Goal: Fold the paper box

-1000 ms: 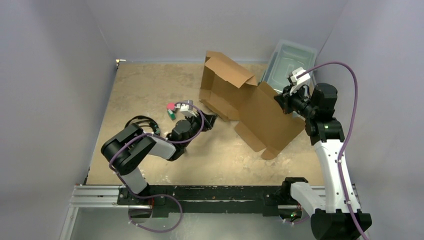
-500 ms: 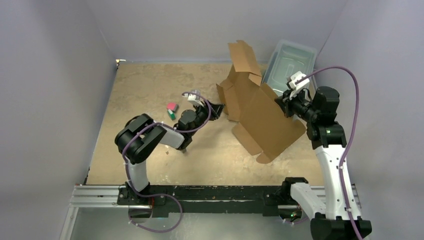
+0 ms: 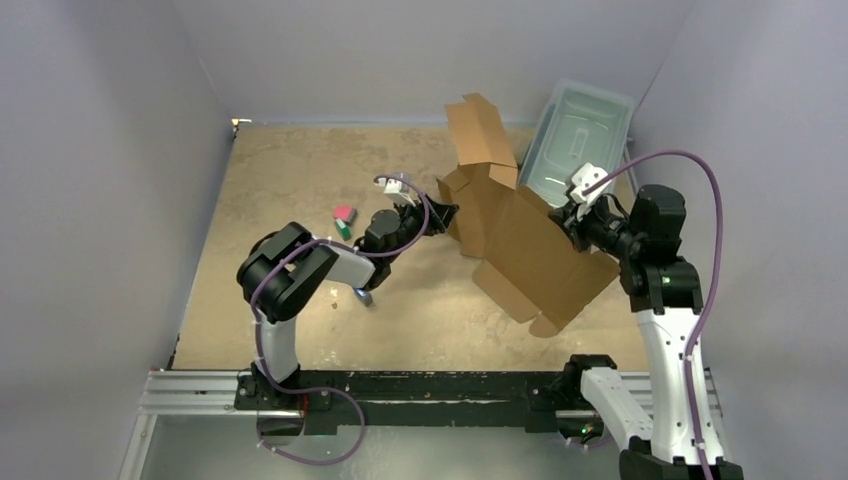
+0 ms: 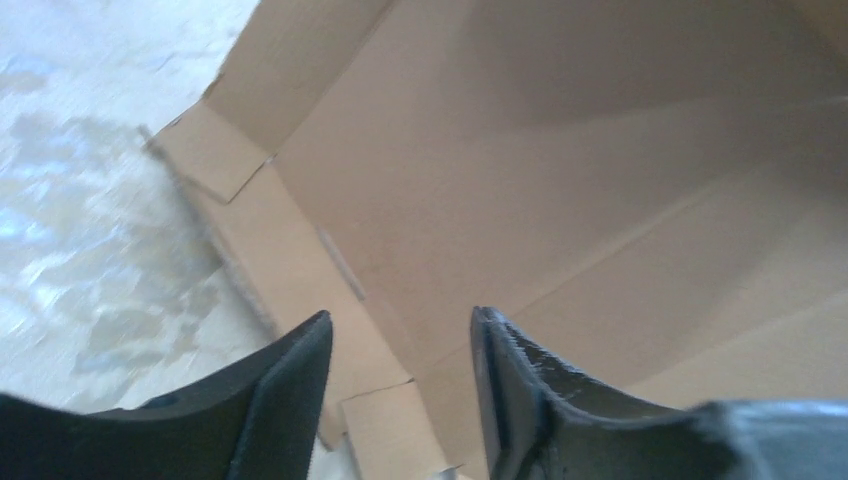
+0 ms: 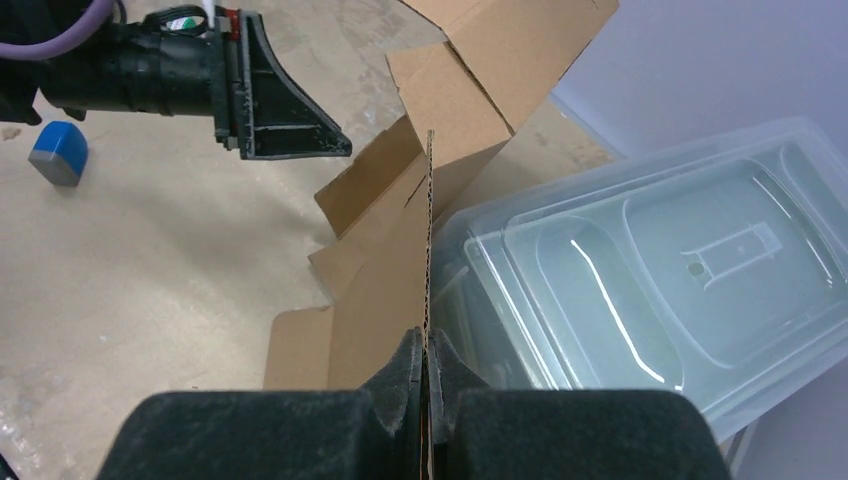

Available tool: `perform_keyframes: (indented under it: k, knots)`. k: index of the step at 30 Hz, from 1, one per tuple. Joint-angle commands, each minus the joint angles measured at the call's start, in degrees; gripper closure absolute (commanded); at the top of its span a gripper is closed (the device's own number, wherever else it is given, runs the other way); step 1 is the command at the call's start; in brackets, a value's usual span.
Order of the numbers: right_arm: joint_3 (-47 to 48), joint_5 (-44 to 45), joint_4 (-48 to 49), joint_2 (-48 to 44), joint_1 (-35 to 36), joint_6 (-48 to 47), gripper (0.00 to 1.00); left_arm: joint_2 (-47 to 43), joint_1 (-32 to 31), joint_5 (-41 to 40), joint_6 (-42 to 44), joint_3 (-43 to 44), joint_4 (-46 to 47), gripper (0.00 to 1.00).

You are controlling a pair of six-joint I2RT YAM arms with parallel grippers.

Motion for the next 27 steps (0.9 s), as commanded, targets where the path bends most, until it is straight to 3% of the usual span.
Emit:
perform_keyframes:
  k: [1,7,12,14,19,27]
  knots:
    - [2.57,-2.00,-2.53,-2.17,0.21,-3.54,1.00,-2.26,0.71,-6.54,0.50,-0.16,-11.84,0.43]
    - [1.51,-2.59,-2.64,-2.89,0.21,-2.42,1.00,1.89,2.01,-4.83,-2.92,5.74,-23.28,0.36]
    - [1.59,-2.37,-2.69,-3.00,0.21,-2.14,1.00,5.32,2.12,-4.19,-3.62,10.81,-26.86,0.41]
    - [1.72,-2.12,-2.53,-2.99,0.21,-1.82,1.00,6.82,2.12,-3.94,-3.90,12.93,-29.16,0.49]
    - [1.62,-1.66,-0.48,-2.35,0.20,1.70,1.00,7.95,2.57,-3.26,-4.66,13.28,-29.15,0.99]
    - [0.04,7.56,7.81,-0.46,0.20,13.49,1.00,-0.74,2.57,-7.96,-5.27,-2.45,-18.33,1.00]
